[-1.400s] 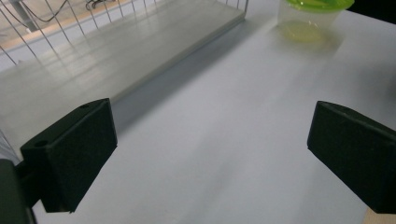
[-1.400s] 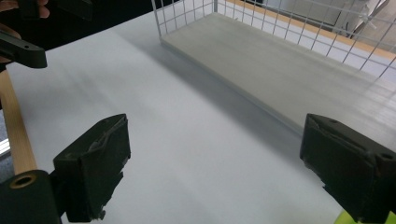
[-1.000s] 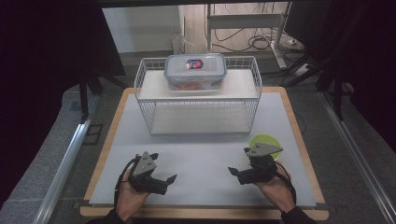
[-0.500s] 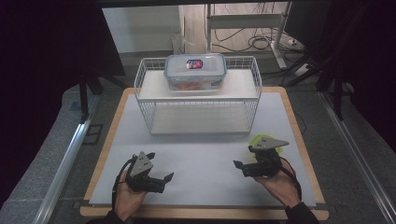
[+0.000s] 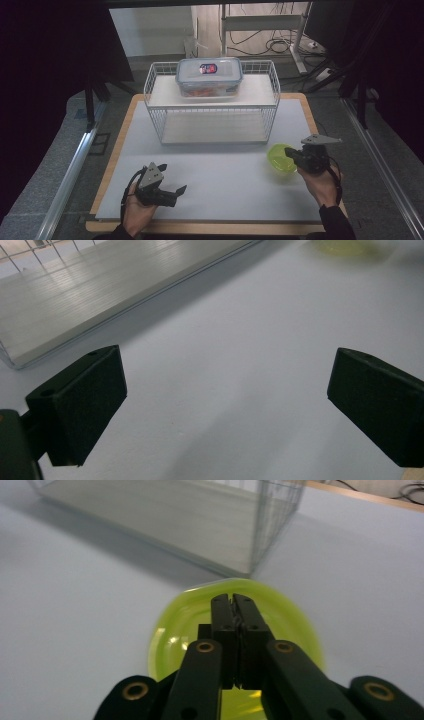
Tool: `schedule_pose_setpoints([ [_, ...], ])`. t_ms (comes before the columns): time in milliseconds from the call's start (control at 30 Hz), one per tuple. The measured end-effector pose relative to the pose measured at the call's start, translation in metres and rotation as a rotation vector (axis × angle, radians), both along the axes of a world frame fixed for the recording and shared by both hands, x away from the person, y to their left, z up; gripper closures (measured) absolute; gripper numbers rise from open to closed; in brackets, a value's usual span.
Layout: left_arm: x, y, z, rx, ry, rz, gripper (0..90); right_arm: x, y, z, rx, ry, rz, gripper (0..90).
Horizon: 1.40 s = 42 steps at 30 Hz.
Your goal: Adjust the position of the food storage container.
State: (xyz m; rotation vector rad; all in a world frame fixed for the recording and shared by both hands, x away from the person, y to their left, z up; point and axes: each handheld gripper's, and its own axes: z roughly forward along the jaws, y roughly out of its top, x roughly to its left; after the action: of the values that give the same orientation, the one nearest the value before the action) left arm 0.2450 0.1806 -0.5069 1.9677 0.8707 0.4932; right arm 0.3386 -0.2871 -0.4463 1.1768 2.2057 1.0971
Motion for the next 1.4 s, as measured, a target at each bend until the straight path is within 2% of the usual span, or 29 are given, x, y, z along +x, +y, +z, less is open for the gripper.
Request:
schedule_pose_setpoints([
  [267,0.001,-0.002,-0.002,0.014,0.009,-0.004,2.3,0.019,-0.028,-0.011,-0.018,0.020,-0.102,89.4],
  [567,0.002,-0.002,-0.004,0.023,0.020,-0.010,3.0,0.025,-0.036,-0.023,-0.083,0.029,-0.148,89.3],
  [933,0.003,-0.002,-0.005,0.034,0.026,-0.010,3.5,0.025,-0.029,-0.027,-0.110,0.042,-0.132,89.2],
  [1400,0.003,-0.002,-0.005,0.033,0.032,-0.009,4.0,0.019,-0.011,-0.029,-0.088,0.076,-0.075,89.3],
])
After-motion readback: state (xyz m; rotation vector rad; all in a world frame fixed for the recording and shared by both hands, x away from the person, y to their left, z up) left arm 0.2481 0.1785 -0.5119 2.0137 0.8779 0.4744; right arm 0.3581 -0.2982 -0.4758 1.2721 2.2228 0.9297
